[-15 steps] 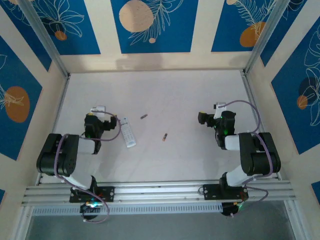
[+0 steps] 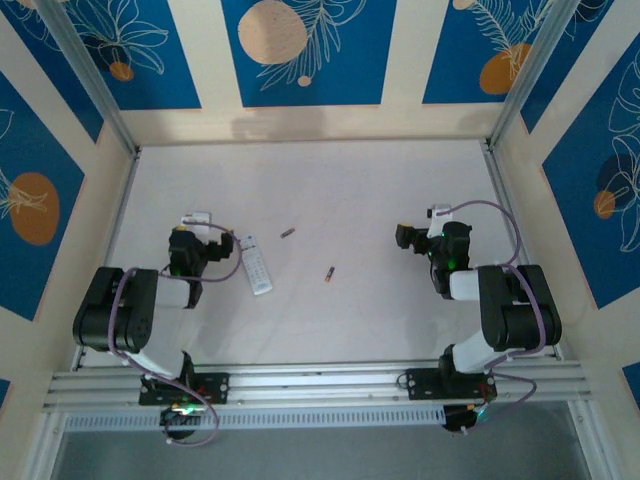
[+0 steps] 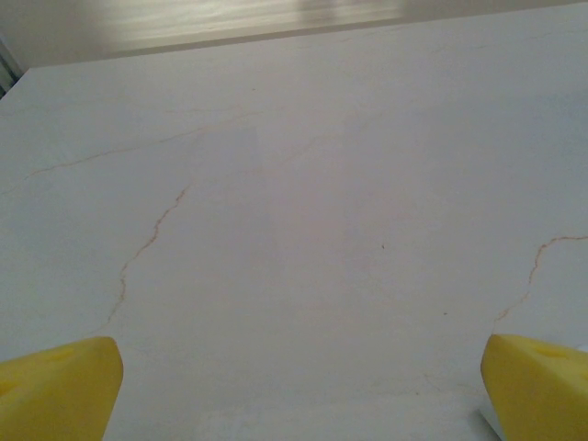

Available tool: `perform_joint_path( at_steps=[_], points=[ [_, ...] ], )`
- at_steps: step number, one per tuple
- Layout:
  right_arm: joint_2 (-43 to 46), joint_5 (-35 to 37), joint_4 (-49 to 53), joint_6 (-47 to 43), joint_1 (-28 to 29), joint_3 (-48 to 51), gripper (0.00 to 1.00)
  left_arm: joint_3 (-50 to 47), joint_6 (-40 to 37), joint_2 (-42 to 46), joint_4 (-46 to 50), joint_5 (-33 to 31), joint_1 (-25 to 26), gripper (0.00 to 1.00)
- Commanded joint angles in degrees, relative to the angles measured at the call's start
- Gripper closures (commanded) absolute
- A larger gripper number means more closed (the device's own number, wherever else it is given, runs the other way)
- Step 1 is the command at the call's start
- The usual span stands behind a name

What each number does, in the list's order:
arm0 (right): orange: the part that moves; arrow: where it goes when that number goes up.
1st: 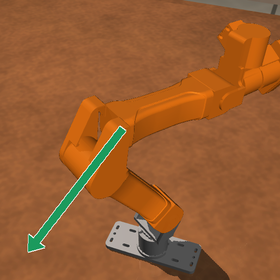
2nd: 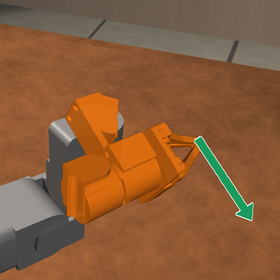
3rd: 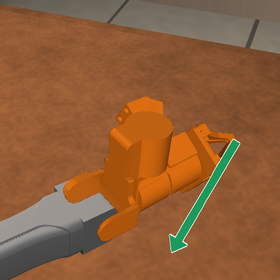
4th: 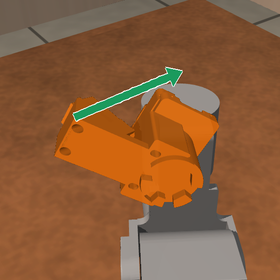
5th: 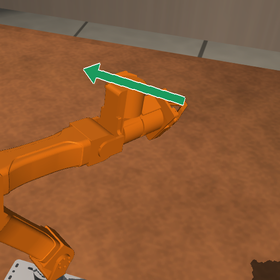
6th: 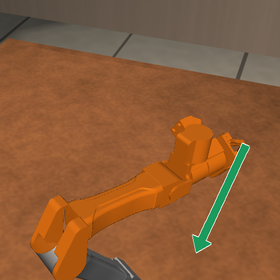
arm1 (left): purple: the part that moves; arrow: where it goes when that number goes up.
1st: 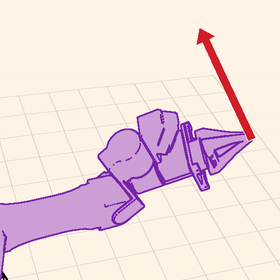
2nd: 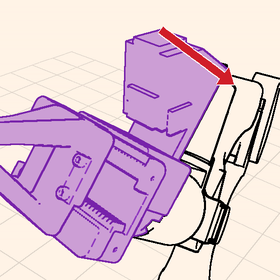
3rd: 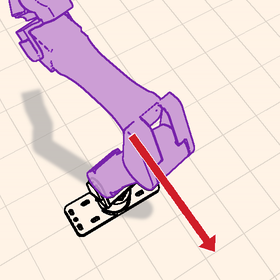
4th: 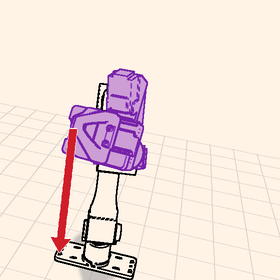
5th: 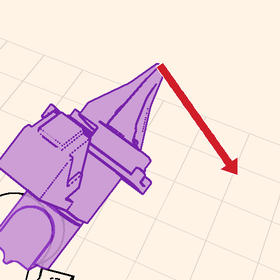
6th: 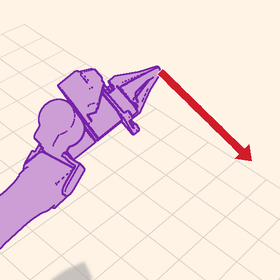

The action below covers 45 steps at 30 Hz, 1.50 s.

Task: Load the batteries into the remote control

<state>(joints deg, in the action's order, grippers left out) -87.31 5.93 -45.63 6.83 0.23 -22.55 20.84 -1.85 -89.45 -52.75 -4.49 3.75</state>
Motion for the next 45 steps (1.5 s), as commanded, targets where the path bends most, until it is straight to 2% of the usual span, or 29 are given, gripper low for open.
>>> perform_joint_path(
  at_steps=[1,4,7,9,11,13,16,19,22,24,26,29,32,36,41,45],
  points=[
    [0.21,-0.96,-0.52,-0.94,-0.23,-1.19,0.01,-0.07,0.35,0.17,-1.80,0.62,-0.58,0.00],
    [1.62,-2.26,0.86,-0.98,-0.52,-1.41,0.01,-0.83,0.97,1.96,-2.33,-1.85,-0.49,0.00],
    [7.14,2.33,3.97,-0.09,0.10,-0.44,0.01,-0.85,3.21,10.50,5.46,-13.10,0.67,0.00],
    [13.30,5.78,11.34,1.30,1.15,-1.94,0.01,0.38,6.65,19.04,15.75,-18.64,1.25,0.00],
    [21.37,9.96,26.19,10.71,1.53,-5.96,0.01,5.69,15.75,28.88,35.60,-21.04,1.40,0.00],
    [27.33,7.56,39.54,20.12,1.13,-10.32,0.01,11.37,23.44,34.27,51.55,-19.99,1.52,0.00],
    [31.46,0.56,51.54,25.16,3.09,-15.13,0.01,20.79,34.68,34.49,71.95,-13.11,1.66,0.04],
    [30.85,-4.58,59.54,25.22,9.86,-20.20,0.01,27.57,38.68,29.18,81.97,-4.59,2.33,0.02],
    [26.39,-5.55,66.42,23.40,21.04,-26.09,0.00,29.24,42.58,23.47,83.10,-0.06,4.59,0.00],
    [23.24,-2.53,68.72,23.18,29.54,-29.04,0.00,30.41,43.46,19.48,83.11,0.09,7.51,0.00],
    [19.85,1.16,69.26,23.33,37.38,-31.30,0.00,32.66,43.13,14.43,83.66,-2.37,11.48,0.00],
    [15.74,7.84,70.42,23.25,45.12,-33.90,0.01,36.20,43.98,8.45,85.86,-8.59,16.89,0.01],
    [12.85,11.03,72.02,24.14,48.35,-35.61,0.01,36.38,46.77,4.40,85.02,-12.44,19.75,0.04],
    [11.98,10.00,70.77,24.12,49.77,-34.79,0.01,37.18,46.29,-0.87,81.45,-8.49,21.23,0.10],
    [12.26,9.28,71.20,22.35,49.78,-35.28,0.01,40.61,48.06,-7.13,84.78,-11.46,22.88,0.19],
    [13.14,9.95,71.12,21.90,49.80,-35.07,0.01,40.99,48.17,-10.30,82.76,-8.66,22.96,0.26]
  ],
)
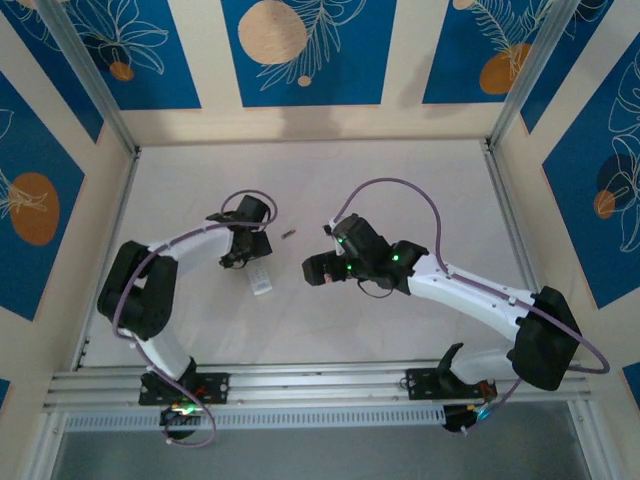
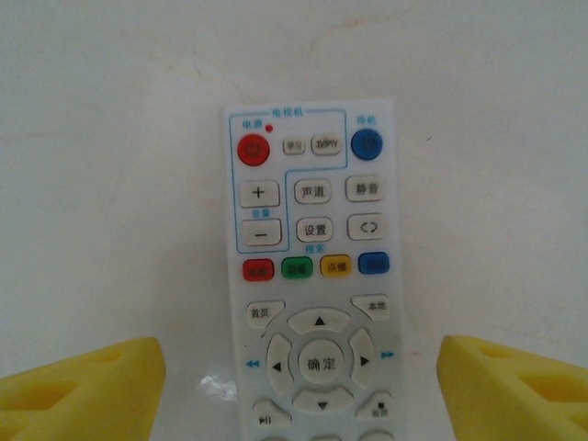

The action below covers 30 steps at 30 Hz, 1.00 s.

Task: Load the batteries into the remote control

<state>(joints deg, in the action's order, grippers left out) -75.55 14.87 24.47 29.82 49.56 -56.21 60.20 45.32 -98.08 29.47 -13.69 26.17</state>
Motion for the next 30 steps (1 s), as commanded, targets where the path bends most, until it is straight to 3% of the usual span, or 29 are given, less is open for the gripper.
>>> perform_joint_path(
  at_steps=[1,13,15,18,21,25,28,30],
  points=[
    [1.66,1.19,0.93,-1.12,0.44,-1.28,0.01,1.80,0.99,-2.22,0.25,1.26,0.63,0.28],
    [4.95,-1.24,-0.10,1.83,-0.78,0.04,0.01,3.08,2.27,-4.41,1.45,3.21,0.72,0.59],
    [6.28,-4.17,-1.18,4.83,-2.75,0.58,0.01,2.85,2.04,-1.36,0.35,5.48,0.70,0.65],
    [8.56,-14.00,-6.21,11.67,-8.69,2.58,0.01,1.74,1.60,6.68,-4.36,10.98,0.66,0.70],
    [9.47,-22.81,-11.31,17.91,-14.66,3.37,0.01,-0.05,2.16,15.91,-12.58,16.32,0.65,0.73],
    [10.03,-31.21,-22.94,22.51,-18.52,4.47,0.01,-3.58,5.61,25.68,-30.41,23.99,0.72,0.79],
    [8.28,-38.74,-34.17,29.49,-20.64,4.65,0.01,-4.64,9.08,28.67,-44.78,31.02,0.72,0.81],
    [6.31,-43.16,-41.11,33.63,-21.15,3.82,0.01,-2.92,11.30,28.55,-49.57,35.35,0.79,0.82]
  ],
)
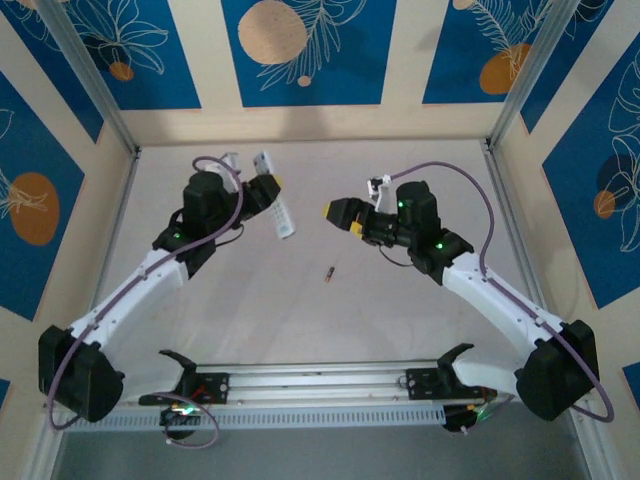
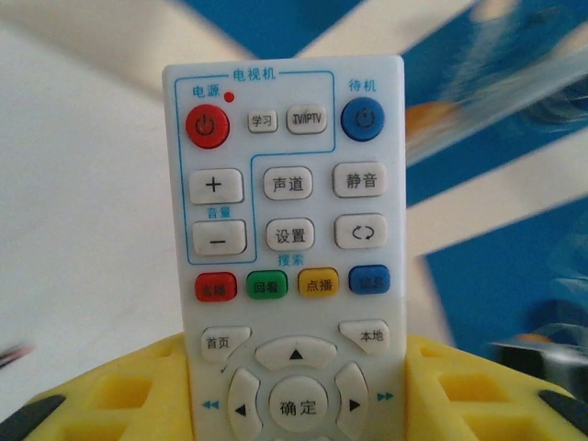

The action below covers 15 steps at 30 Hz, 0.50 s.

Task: Load the batteries into the remote control

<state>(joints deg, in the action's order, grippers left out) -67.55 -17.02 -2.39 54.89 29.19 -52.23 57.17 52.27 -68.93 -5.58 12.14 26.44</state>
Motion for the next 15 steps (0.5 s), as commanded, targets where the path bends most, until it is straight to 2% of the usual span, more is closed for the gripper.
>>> perform_joint_path(
  at_steps=[1,6,12,15],
  points=[
    [-2.83,-13.20,-17.15,10.20,-0.80,-0.90,0.01,1.30,5.68,-1.03,-16.58,11.78,0.47,0.82],
    [-7.46,-18.60,-31.38,17.04,0.03,-3.26,0.01,5.13,10.50,-3.27,-24.42,17.52,1.45,0.83],
    [-11.16,-20.04,-37.44,19.90,2.00,-6.96,0.00,6.76,12.52,-4.01,-27.15,18.01,3.30,0.85],
    [-12.58,-20.96,-39.67,21.23,2.83,-8.86,0.13,6.60,14.02,-4.75,-28.15,17.49,3.51,0.85]
  ],
)
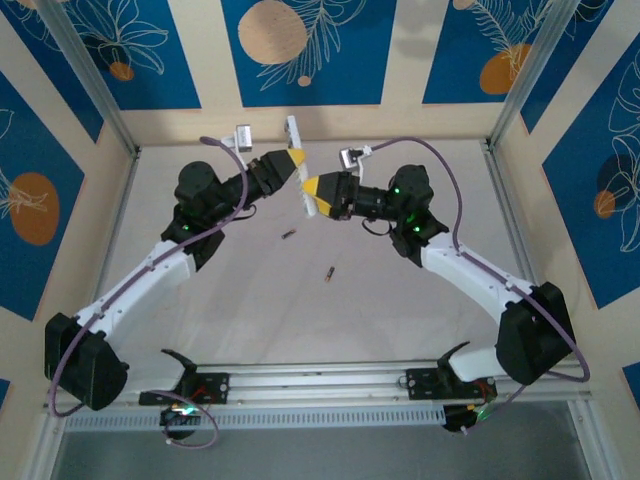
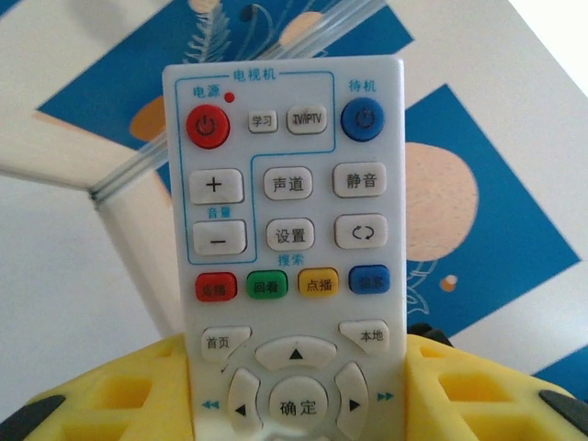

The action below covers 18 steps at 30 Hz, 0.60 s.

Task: Load the batteries into the remote control

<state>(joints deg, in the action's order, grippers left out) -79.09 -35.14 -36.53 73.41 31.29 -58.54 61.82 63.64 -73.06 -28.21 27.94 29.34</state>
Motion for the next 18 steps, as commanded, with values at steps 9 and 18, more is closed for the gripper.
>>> perform_joint_path(
  at_steps=[9,18],
  points=[
    [-0.81,-3.38,-2.07,0.78,2.10,-4.25,0.54,2.45,2.76,-0.73,-6.66,1.16,0.73,0.87],
    [6.72,8.28,33.59,-27.53,3.60,-10.90,0.70,6.84,-12.23,5.73,20.71,-9.54,0.72,0.28]
  ],
)
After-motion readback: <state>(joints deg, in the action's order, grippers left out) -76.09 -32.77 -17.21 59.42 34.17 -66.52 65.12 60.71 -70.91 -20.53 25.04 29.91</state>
